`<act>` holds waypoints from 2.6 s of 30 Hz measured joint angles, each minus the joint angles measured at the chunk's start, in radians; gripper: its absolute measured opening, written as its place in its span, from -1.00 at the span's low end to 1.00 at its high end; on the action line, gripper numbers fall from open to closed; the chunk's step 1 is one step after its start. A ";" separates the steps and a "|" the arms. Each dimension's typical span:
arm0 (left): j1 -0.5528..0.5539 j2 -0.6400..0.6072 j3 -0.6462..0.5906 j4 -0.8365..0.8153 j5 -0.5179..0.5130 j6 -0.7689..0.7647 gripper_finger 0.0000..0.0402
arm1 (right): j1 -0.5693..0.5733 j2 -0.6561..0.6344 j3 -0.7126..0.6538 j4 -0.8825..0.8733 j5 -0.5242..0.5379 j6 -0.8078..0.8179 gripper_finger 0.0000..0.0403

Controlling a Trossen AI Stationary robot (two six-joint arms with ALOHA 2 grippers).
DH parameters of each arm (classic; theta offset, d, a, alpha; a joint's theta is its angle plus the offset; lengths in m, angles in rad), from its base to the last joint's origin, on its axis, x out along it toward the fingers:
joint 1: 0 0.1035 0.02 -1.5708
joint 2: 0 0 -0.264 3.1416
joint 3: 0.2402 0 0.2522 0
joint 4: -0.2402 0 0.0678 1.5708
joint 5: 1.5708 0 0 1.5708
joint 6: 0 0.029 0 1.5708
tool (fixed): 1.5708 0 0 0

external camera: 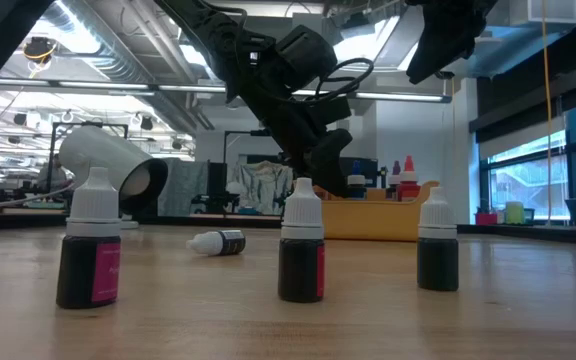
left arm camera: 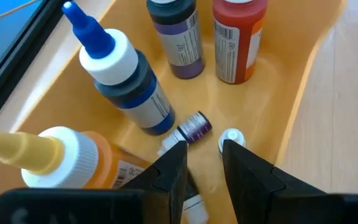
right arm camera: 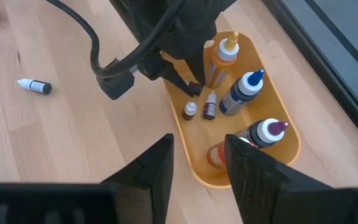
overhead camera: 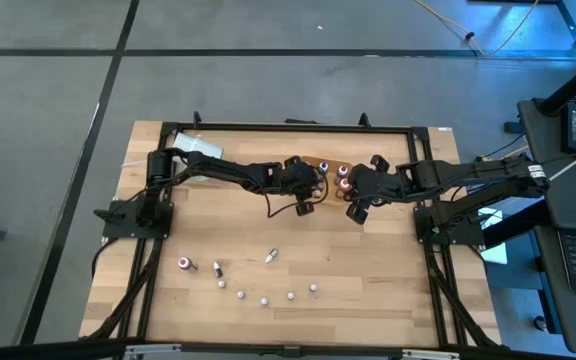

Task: Pick & Place food coloring
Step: Put the small black food coloring bottle into the yellow bin

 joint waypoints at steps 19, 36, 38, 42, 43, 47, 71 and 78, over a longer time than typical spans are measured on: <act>-0.091 -0.292 0.000 -0.144 0.125 -0.060 -0.37 | 0.001 0.001 0.000 0.165 -0.010 -0.130 -0.28; -0.340 -0.294 -0.006 -0.400 0.125 -0.334 0.23 | 0.001 0.096 0.001 0.347 -0.013 -0.359 -0.28; -0.362 -0.294 -0.006 -0.416 0.118 -0.388 0.21 | 0.001 0.112 0.001 0.356 -0.034 -0.378 -0.28; -0.400 -0.282 -0.006 -0.475 0.063 -0.529 0.19 | 0.001 0.145 0.001 0.369 -0.076 -0.401 -0.28; -0.409 -0.281 -0.006 -0.499 0.049 -0.572 0.18 | 0.001 0.152 0.001 0.369 -0.087 -0.402 -0.28; -0.433 -0.264 -0.005 -0.544 0.021 -0.782 0.15 | 0.001 0.178 0.000 0.370 -0.116 -0.402 -0.28; -0.486 0.007 -0.002 -0.599 -0.026 -0.948 -0.07 | 0.001 0.190 0.000 0.392 -0.142 -0.431 -0.28; -0.486 0.010 -0.002 -0.593 -0.031 -0.890 -0.36 | 0.001 0.189 0.000 0.389 -0.142 -0.456 -0.28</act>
